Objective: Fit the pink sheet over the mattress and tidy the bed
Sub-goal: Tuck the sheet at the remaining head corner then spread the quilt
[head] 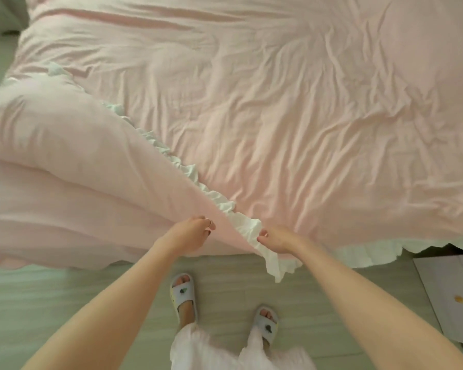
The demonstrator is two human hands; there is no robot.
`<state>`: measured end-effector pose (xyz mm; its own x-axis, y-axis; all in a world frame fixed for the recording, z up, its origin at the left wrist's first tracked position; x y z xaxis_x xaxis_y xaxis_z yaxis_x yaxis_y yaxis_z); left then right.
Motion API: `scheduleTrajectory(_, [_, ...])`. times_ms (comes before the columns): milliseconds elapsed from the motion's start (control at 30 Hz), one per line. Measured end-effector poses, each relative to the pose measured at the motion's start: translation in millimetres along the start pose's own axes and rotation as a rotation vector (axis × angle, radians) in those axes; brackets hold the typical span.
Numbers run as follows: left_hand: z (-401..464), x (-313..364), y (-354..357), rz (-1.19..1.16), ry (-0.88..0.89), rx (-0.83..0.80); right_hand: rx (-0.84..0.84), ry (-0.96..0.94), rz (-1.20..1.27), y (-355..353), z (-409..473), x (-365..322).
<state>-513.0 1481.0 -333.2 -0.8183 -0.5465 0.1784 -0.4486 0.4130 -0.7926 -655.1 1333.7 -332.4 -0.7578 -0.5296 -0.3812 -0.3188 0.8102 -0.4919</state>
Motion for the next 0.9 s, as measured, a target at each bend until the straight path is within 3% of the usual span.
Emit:
scheduleTrajectory(200, [-0.2, -142.6, -52.8, 0.091, -0.088, 0.127, 0.125, -0.116, 0.087, -19.2, 54.0, -129.8])
scheduleTrajectory(500, [26.5, -376.5, -97.4, 0.241, -0.227, 0.065, 0.302, -0.102, 0.137, -35.4, 214.2, -314.9])
scheduleTrajectory(700, [39.2, -420.7, -88.0, 0.202, -0.104, 0.017, 0.280, -0.019, 0.738, -29.9, 262.9, -354.0])
scheduleTrajectory(800, [43.2, -425.8, -111.1, 0.185, -0.095, 0.196, 0.284, 0.000, 0.756, -11.3, 258.3, -361.5])
scheduleTrajectory(900, [45.9, -427.8, -140.8, 0.132, -0.124, 0.332, 0.213, -0.107, 0.741, 8.9, 234.3, -372.1])
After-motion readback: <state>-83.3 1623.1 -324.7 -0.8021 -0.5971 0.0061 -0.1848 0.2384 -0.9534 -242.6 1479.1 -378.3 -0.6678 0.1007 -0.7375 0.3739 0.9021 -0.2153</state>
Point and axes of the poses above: each hand's wrist, its own z-axis towards the middle knuckle, its own y-axis out of the palm, x = y × z, the point moved 5 cm from there along z, towards the middle knuckle, and after that the axes turned 11 degrees about z, right-handed, at the moved point
